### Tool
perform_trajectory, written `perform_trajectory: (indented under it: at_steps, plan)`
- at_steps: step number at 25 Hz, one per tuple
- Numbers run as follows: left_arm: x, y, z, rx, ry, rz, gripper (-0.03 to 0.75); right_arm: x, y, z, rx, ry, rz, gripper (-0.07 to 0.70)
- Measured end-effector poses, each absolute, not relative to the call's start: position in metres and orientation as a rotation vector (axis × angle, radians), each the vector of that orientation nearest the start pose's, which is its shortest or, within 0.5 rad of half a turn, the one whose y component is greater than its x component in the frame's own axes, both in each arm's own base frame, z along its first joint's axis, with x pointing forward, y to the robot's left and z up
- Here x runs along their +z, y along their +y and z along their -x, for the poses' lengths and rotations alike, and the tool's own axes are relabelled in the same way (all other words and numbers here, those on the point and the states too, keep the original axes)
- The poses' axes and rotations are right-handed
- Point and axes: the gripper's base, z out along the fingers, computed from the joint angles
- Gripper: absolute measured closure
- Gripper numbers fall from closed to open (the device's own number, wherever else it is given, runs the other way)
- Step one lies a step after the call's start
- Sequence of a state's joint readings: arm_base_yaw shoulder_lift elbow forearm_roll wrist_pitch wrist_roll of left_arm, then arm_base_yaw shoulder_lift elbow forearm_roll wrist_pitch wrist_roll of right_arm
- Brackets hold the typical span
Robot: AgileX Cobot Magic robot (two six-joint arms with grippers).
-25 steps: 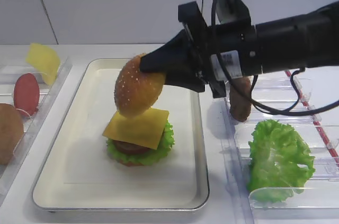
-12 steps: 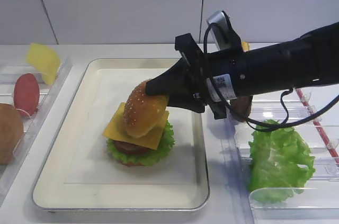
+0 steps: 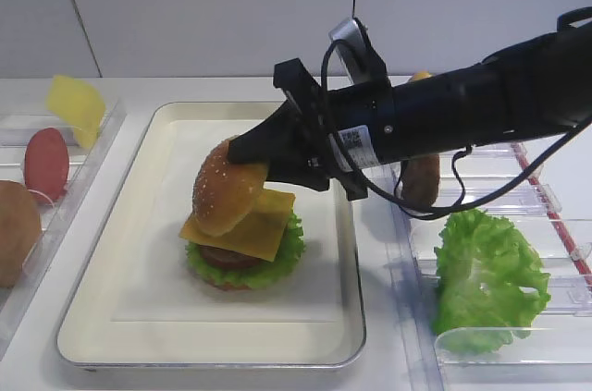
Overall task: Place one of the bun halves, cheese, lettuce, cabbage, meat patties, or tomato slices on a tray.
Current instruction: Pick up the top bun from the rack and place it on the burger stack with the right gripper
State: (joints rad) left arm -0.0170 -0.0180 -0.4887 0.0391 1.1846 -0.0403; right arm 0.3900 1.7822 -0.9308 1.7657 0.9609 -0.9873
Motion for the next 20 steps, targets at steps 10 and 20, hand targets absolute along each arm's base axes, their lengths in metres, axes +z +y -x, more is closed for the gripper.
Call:
perform_trajectory:
  at_steps: [10, 20]
  plan:
    - [0.2644, 0.0035, 0.0120, 0.015, 2.161, 0.030, 0.499, 0.2000, 0.1966, -0.2907, 1.650, 2.355, 0.049, 0.415]
    - [0.2644, 0.0035, 0.0120, 0.015, 2.161, 0.030, 0.499, 0.1992, 0.1967, -0.2897, 1.645, 2.383, 0.056, 0.415]
